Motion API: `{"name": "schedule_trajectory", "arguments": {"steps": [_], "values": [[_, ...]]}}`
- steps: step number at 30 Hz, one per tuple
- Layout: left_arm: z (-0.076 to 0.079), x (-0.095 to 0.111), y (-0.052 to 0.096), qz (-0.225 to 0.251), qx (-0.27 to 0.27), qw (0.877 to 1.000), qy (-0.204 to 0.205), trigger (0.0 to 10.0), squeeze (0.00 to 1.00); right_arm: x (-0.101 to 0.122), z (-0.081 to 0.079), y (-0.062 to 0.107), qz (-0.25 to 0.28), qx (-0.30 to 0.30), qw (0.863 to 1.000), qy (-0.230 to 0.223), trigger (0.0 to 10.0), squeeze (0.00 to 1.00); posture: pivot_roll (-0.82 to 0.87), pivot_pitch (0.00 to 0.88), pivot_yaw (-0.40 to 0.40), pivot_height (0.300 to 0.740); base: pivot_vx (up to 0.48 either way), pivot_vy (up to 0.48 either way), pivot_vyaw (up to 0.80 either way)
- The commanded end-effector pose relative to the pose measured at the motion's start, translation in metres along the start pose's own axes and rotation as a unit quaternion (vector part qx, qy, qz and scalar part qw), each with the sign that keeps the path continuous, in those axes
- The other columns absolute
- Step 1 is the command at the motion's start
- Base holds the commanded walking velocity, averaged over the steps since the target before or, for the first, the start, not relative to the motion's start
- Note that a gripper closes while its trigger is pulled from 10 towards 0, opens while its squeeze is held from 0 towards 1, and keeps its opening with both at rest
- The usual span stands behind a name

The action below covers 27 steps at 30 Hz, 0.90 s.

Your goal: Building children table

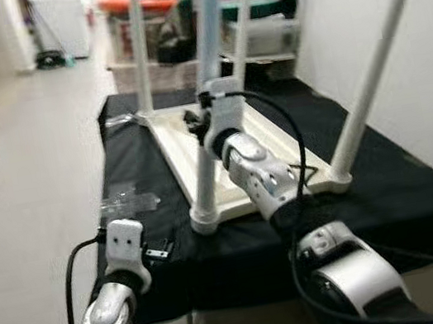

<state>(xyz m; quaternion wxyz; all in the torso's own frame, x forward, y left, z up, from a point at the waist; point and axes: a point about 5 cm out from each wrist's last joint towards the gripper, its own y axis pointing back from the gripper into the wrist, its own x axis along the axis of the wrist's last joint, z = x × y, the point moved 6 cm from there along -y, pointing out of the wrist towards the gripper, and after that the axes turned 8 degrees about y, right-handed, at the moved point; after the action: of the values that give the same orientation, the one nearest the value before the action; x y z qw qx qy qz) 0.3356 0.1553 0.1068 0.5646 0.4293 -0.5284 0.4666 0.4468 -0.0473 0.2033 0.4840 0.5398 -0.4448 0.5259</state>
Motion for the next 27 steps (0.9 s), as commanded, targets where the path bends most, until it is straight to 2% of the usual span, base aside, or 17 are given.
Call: {"name": "schedule_trajectory", "arguments": {"steps": [1, 3, 4, 7, 8, 10, 13, 16, 18, 19, 21, 22, 23, 24, 25, 26, 27], "values": [[0.002, -0.005, 0.000, -0.010, -0.004, 1.000, -0.001, 10.0, 0.00, -0.096, 0.031, 0.018, -0.172, -0.053, 0.983, 0.016, 10.0, 0.00, 0.07, 0.000, -0.150, 0.740, 0.000, 0.000, 0.00], [0.003, -0.005, 0.000, -0.011, -0.004, 1.000, 0.000, 10.0, 0.00, -0.091, 0.032, 0.018, -0.163, -0.056, 0.985, 0.000, 10.0, 0.00, 0.07, 0.000, -0.150, 0.740, 0.000, 0.000, 0.00], [0.003, -0.005, -0.001, -0.011, -0.004, 1.000, 0.000, 10.0, 0.00, -0.077, 0.033, 0.016, -0.128, -0.057, 0.990, -0.018, 10.0, 1.00, 0.07, 0.000, -0.152, 0.740, 0.000, 0.000, 0.00], [0.004, -0.005, -0.002, -0.010, -0.005, 1.000, 0.002, 10.0, 0.00, -0.049, 0.025, 0.008, -0.081, -0.030, 0.995, -0.056, 10.0, 1.00, 0.07, 0.000, -0.151, 0.740, 0.000, 0.000, 0.00], [0.004, -0.005, -0.002, -0.010, -0.005, 1.000, 0.002, 10.0, 0.00, -0.033, 0.017, 0.002, -0.056, 0.012, 0.996, -0.074, 10.0, 0.00, 0.07, 0.000, -0.151, 0.740, 0.000, 0.000, 0.00], [0.003, -0.005, -0.002, -0.010, -0.005, 1.000, 0.001, 10.0, 0.00, -0.007, 0.002, -0.004, -0.016, 0.096, 0.990, -0.104, 10.0, 0.00, 0.07, 0.000, -0.155, 0.740, 0.000, 0.000, 0.00], [0.003, -0.005, -0.002, -0.010, -0.005, 1.000, 0.000, 10.0, 0.00, 0.007, -0.005, -0.002, 0.013, 0.139, 0.983, -0.115, 10.0, 0.00, 0.07, 0.000, -0.155, 0.740, 0.000, 0.000, 0.00], [0.002, -0.004, -0.003, -0.007, -0.004, 1.000, -0.002, 10.0, 0.00, 0.035, -0.023, 0.017, 0.110, 0.304, 0.944, -0.069, 10.0, 0.00, 0.08, 0.000, -0.162, 0.740, 0.000, 0.000, 0.00], [0.003, -0.002, -0.004, -0.005, -0.005, 1.000, -0.002, 10.0, 0.00, 0.038, -0.027, 0.025, 0.123, 0.356, 0.925, -0.058, 10.0, 0.00, 0.08, 0.000, -0.162, 0.740, 0.000, 0.000, 0.00], [0.003, -0.002, -0.004, -0.005, -0.005, 1.000, -0.002, 10.0, 0.00, 0.038, -0.027, 0.025, 0.123, 0.356, 0.925, -0.058, 10.0, 0.00, 0.08, 0.000, -0.162, 0.740, 0.000, 0.000, 0.00], [0.002, -0.002, -0.005, -0.004, -0.003, 1.000, -0.002, 10.0, 0.00, 0.035, -0.039, 0.037, 0.129, 0.416, 0.900, -0.030, 10.0, 0.00, 0.08, 0.000, -0.168, 0.740, 0.000, 0.000, 0.00], [0.002, -0.002, -0.004, -0.004, -0.003, 1.000, -0.002, 10.0, 0.00, 0.032, -0.044, 0.042, 0.130, 0.441, 0.888, -0.018, 6.5, 0.00, 0.08, 0.000, -0.168, 0.740, 0.000, 0.000, 0.00], [0.001, -0.002, -0.004, -0.004, -0.002, 1.000, -0.002, 10.0, 0.00, 0.026, -0.049, 0.044, 0.122, 0.458, 0.880, -0.011, 1.0, 0.00, 0.08, 0.000, -0.168, 0.740, 0.000, 0.000, 0.00], [0.001, -0.002, -0.004, -0.004, -0.002, 1.000, -0.002, 10.0, 0.00, 0.026, -0.049, 0.044, 0.122, 0.458, 0.880, -0.011, 1.0, 0.00, 0.08, 0.000, -0.168, 0.740, 0.000, 0.000, 0.00], [0.001, -0.003, -0.004, -0.004, -0.002, 1.000, -0.003, 10.0, 0.00, 0.003, -0.053, 0.033, 0.077, 0.425, 0.901, 0.033, 0.0, 0.00, 0.09, 0.000, -0.175, 0.740, 0.000, 0.000, 0.00], [0.001, -0.003, -0.004, -0.004, -0.002, 1.000, -0.003, 10.0, 0.00, 0.003, -0.053, 0.033, 0.077, 0.425, 0.901, 0.033, 0.0, 0.00, 0.09, 0.000, -0.175, 0.740, 0.000, 0.000, 0.00], [0.001, -0.003, -0.004, -0.004, -0.001, 1.000, -0.003, 10.0, 0.00, -0.013, -0.049, 0.022, 0.037, 0.378, 0.923, 0.066, 0.0, 0.00, 0.09, 0.000, -0.176, 0.740, 0.000, 0.000, 0.00]]}}
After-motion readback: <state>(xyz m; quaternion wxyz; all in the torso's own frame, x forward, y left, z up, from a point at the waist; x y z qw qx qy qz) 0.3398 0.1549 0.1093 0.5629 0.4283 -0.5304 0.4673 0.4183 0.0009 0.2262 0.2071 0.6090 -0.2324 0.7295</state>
